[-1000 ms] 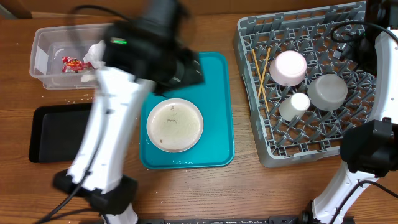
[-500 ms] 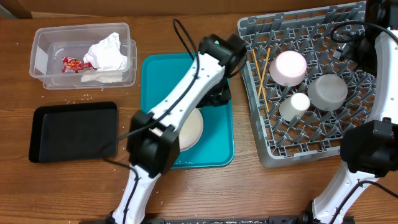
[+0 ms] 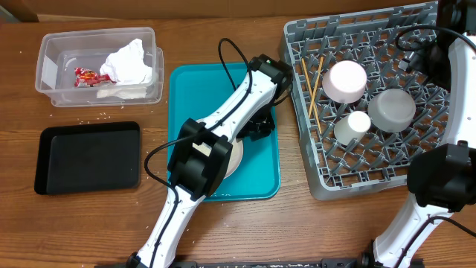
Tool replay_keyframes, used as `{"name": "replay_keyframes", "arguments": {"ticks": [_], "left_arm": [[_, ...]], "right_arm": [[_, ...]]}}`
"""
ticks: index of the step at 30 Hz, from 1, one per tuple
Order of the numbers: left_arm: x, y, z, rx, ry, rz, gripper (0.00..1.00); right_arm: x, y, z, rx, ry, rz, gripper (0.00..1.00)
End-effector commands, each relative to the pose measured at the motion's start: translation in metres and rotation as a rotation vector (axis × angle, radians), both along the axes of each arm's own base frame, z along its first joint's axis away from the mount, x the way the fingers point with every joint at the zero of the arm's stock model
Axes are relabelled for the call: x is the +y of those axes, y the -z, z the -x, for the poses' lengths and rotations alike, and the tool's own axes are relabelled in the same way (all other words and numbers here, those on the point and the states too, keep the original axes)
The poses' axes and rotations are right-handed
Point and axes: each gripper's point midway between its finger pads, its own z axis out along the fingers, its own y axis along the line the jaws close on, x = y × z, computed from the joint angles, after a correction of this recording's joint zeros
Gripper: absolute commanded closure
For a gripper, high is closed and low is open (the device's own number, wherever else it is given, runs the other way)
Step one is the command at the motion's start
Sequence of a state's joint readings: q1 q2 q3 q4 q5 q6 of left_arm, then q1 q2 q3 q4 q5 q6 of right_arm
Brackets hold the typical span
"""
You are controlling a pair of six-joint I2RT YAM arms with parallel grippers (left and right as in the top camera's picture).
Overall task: Sort waste into correct bins and load items into the dishwasher
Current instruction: 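Reach the left gripper to the white plate and grasp its rim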
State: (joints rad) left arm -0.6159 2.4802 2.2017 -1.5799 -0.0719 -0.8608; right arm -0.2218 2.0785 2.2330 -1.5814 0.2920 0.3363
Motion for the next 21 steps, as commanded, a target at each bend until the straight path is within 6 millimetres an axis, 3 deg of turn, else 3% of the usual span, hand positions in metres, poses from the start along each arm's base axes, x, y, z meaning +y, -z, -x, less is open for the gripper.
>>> {"name": "replay_keyframes", "arguments": {"ticks": [1,21], "left_arm": [[0.001,0.011,0.003,0.007,-0.031,-0.022,0.62],[0.006,0.023,0.006,0.010,-0.039,-0.047,0.67]], "right_arm": [[-0.001,-0.024,0.000,-0.072,0.007,0.017,0.00],[-0.001,-0.024,0.000,-0.072,0.007,0.017,0.00]]}}
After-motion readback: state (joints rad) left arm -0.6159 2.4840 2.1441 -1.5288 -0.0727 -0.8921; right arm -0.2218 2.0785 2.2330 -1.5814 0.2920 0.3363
